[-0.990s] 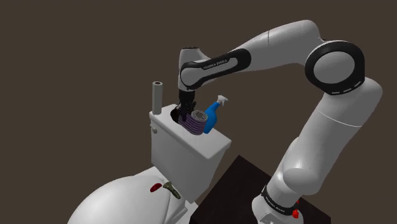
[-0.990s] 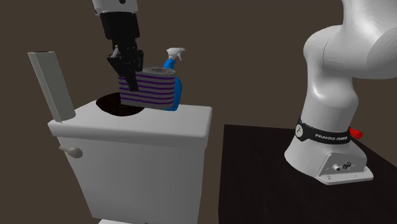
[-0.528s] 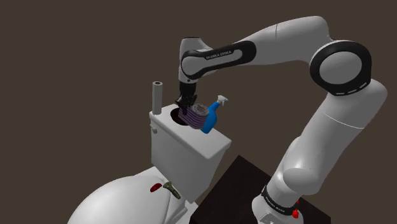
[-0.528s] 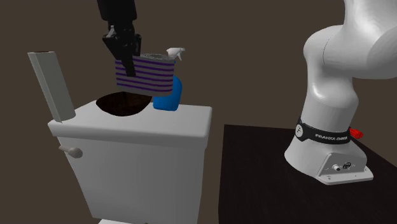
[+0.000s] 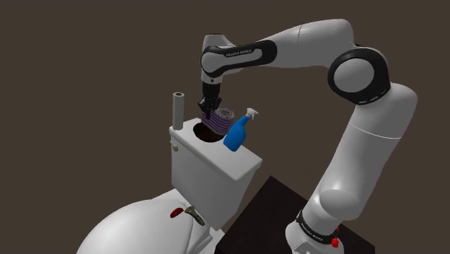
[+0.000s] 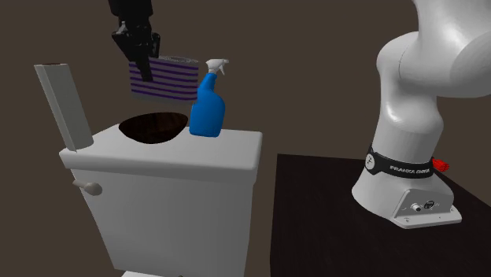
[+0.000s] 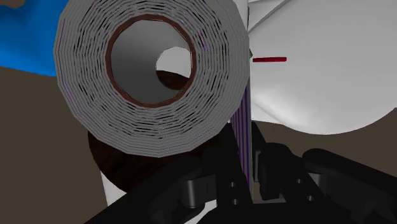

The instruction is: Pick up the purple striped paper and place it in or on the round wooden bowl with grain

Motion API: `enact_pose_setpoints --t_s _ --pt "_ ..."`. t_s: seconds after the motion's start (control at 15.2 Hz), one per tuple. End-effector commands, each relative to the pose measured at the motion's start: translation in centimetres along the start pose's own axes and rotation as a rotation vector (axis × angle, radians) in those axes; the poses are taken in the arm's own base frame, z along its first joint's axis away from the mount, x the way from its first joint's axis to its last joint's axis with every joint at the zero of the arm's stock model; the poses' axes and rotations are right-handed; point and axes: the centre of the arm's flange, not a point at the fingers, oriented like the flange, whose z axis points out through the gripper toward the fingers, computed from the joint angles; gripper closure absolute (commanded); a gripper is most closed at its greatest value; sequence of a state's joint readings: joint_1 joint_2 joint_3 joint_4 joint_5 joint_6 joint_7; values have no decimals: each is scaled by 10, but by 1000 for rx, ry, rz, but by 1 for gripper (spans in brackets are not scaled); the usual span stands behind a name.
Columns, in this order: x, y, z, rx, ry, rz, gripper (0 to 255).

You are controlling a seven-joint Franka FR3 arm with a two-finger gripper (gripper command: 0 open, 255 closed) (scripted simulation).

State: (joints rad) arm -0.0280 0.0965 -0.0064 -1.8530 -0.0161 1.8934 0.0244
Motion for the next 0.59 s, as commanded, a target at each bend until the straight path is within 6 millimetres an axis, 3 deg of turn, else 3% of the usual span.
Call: enact_pose_setpoints --t_s 0.0,0.33,0.53 --pt "22 16 -4 0 1 -1 255" --pt "80 60 -14 0 1 -1 255" --pt "81 60 2 0 1 -1 255"
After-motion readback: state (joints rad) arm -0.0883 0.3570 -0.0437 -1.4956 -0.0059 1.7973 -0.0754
